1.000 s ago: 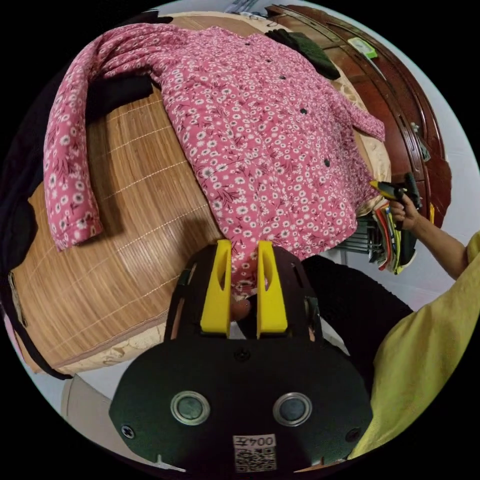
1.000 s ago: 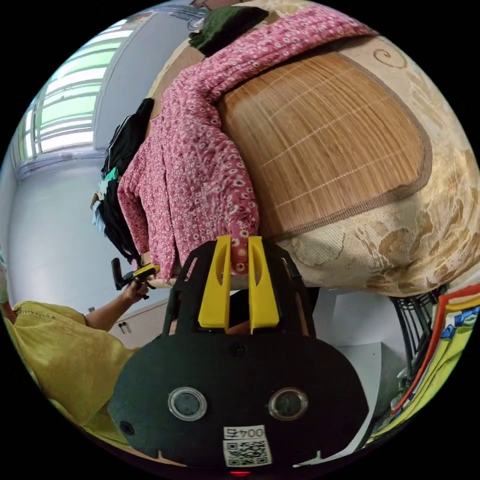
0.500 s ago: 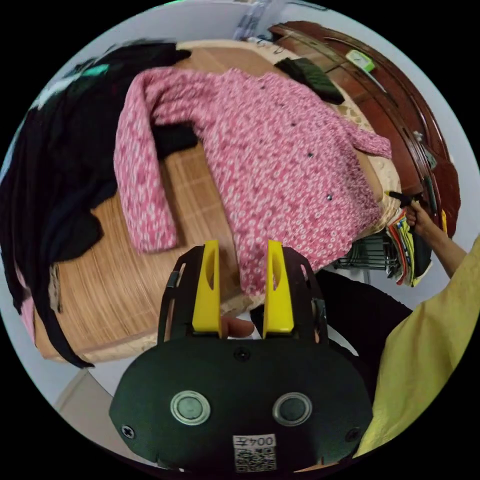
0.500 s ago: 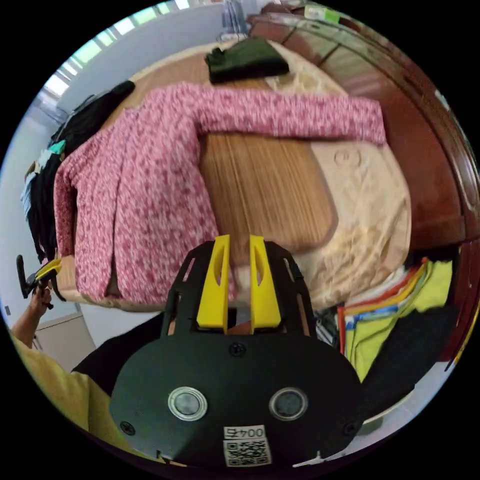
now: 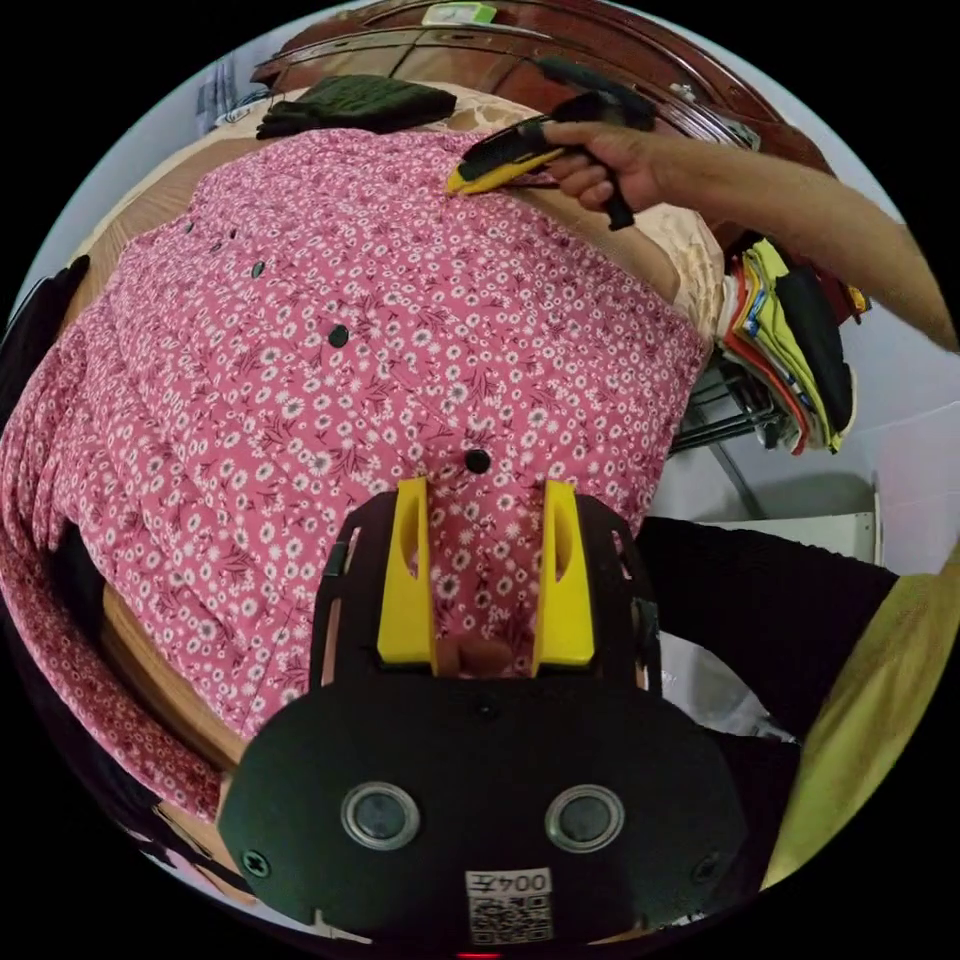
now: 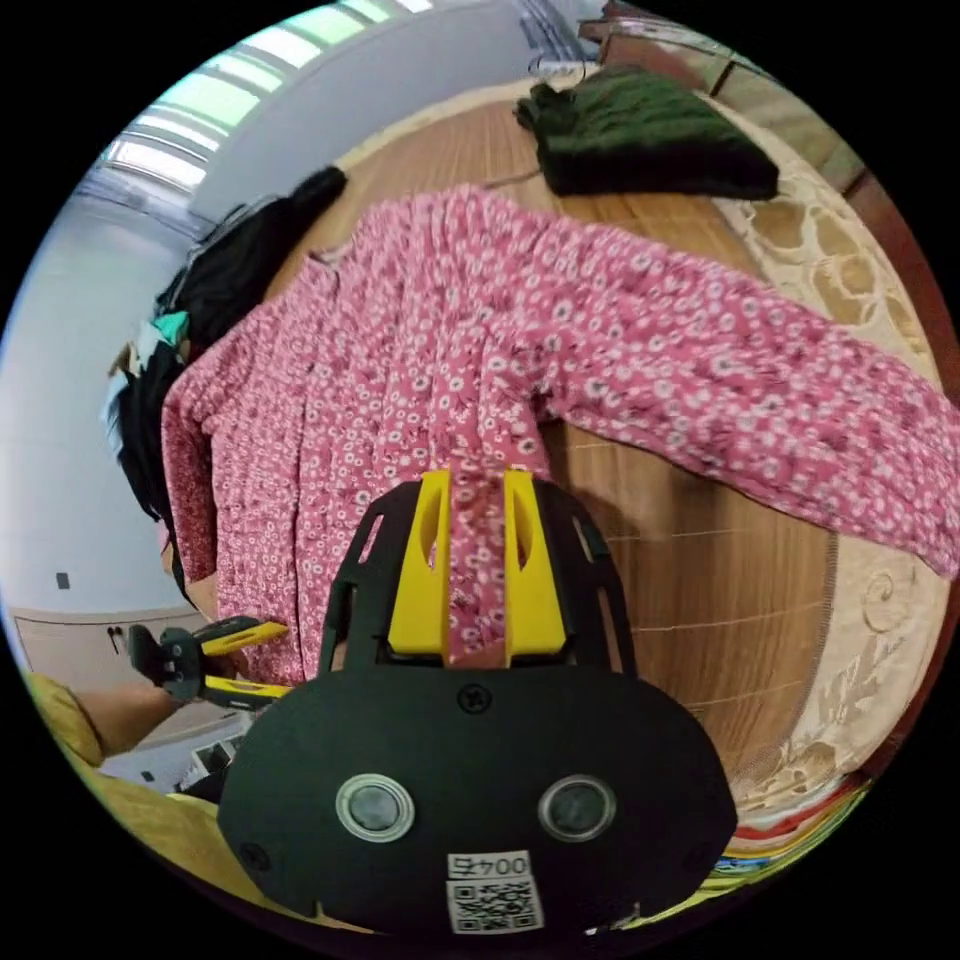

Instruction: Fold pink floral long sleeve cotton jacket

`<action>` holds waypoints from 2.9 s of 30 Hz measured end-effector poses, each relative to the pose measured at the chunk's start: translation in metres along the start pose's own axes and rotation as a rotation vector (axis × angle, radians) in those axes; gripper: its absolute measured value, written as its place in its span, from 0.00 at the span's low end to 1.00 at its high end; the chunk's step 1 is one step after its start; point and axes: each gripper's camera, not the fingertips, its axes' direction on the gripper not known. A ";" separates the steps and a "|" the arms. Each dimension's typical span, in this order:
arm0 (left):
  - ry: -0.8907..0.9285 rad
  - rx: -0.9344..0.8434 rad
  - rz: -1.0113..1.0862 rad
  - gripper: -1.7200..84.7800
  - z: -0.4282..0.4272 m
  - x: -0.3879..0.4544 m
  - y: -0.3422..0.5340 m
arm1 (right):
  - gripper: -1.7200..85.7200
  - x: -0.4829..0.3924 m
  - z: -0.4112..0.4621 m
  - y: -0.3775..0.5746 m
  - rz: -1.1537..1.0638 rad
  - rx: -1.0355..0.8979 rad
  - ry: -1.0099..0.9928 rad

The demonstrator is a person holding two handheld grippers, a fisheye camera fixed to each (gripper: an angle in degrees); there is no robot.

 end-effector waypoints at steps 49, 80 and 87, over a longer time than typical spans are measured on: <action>-0.169 0.143 -0.140 0.22 0.016 -0.033 -0.287 | 0.07 -0.115 -0.136 -0.027 0.090 0.611 -0.285; 0.172 0.379 -0.721 0.27 -0.069 -0.305 0.024 | 0.18 -0.409 0.168 -0.181 -0.156 0.077 0.208; 0.023 0.257 -0.749 0.24 -0.027 -0.336 -0.018 | 0.15 -0.405 0.256 -0.226 -0.252 -0.145 0.322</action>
